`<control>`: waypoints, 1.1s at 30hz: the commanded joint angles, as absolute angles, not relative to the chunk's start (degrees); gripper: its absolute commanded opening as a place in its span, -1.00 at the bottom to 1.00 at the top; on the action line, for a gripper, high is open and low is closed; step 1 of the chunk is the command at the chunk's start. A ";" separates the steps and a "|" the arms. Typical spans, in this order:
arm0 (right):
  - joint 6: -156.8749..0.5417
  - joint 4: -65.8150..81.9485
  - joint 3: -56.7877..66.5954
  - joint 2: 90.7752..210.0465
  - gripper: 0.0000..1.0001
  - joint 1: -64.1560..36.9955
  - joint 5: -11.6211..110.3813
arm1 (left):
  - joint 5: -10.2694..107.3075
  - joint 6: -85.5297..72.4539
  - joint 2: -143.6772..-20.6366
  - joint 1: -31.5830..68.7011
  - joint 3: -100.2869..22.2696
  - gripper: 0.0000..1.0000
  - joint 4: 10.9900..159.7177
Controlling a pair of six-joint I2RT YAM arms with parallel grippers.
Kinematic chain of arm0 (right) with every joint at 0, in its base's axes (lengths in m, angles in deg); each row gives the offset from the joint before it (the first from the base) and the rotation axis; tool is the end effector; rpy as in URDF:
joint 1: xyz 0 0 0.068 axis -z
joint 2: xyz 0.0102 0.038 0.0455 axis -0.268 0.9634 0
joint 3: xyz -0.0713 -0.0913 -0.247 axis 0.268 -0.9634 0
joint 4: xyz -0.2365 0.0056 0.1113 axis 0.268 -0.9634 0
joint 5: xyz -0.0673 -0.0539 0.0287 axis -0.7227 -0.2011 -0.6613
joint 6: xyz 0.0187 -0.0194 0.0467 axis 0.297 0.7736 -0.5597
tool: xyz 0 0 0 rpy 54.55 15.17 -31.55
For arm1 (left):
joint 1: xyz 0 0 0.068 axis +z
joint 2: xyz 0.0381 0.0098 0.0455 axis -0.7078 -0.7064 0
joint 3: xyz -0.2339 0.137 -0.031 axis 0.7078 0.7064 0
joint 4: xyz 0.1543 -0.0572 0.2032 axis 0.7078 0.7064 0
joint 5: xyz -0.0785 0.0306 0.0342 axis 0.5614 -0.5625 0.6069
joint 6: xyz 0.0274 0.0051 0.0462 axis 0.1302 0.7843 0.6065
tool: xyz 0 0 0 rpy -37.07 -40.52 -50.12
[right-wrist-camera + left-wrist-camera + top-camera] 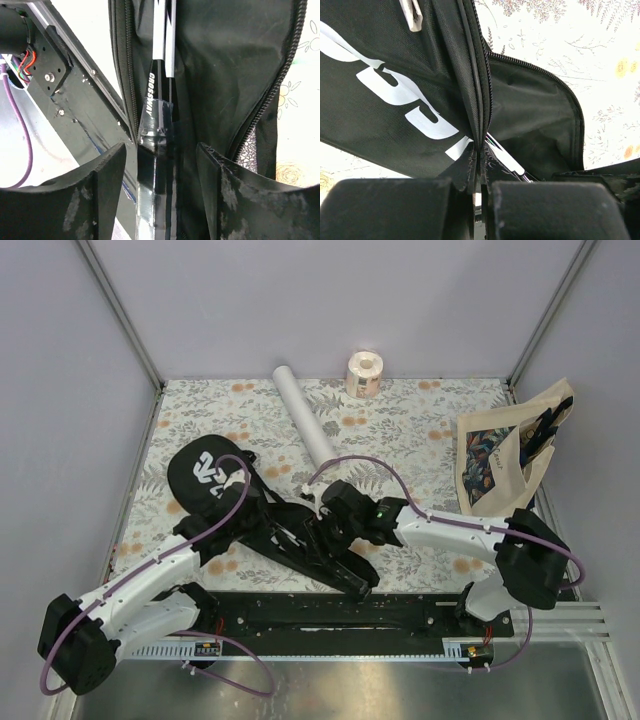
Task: Pack up the badminton gear
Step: Adjust the racket in the racket bag.
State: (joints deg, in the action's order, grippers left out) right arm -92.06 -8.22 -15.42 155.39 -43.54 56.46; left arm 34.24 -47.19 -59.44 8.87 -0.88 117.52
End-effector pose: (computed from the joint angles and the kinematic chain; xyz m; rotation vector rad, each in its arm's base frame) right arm 0.1547 0.2758 0.2231 -0.9727 2.4010 0.8998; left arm 0.1503 -0.1053 0.2198 -0.3975 2.4660 -0.5620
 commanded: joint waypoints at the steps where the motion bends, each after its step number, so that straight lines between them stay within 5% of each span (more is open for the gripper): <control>1: -91.39 -7.51 -16.15 157.04 0.26 -43.43 57.20 | 34.54 -46.29 -58.43 9.90 -2.43 -1.00 115.49; 5: -95.07 -1.90 -17.29 160.38 -0.20 -43.43 60.01 | 37.26 -45.23 -57.20 11.48 -3.92 -1.00 114.01; 15: -112.64 22.96 -18.26 170.22 -0.95 -43.17 63.80 | 42.36 -42.60 -60.01 12.28 -1.65 -1.00 110.58; 17: -117.30 28.32 -18.00 171.89 -0.99 -42.73 63.71 | 41.50 -41.02 -61.41 12.36 -3.57 -0.79 113.01; 20: -125.11 38.42 -18.35 174.53 -1.00 -41.41 63.98 | 35.19 -39.00 -61.95 12.19 -8.40 0.00 120.73; 25: -135.41 50.57 -18.00 178.40 -1.00 -38.60 65.38 | 27.08 -40.21 -57.39 12.19 -10.17 0.11 128.49; 33: -138.23 51.72 -16.15 179.46 -0.98 -37.80 62.75 | 32.16 -45.32 -55.70 12.19 -1.48 0.06 125.35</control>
State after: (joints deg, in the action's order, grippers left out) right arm -133.24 43.64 -18.79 179.13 -37.93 63.83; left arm 30.63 -42.68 -55.04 12.39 -5.25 126.42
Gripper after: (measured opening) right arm 0.386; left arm 0.551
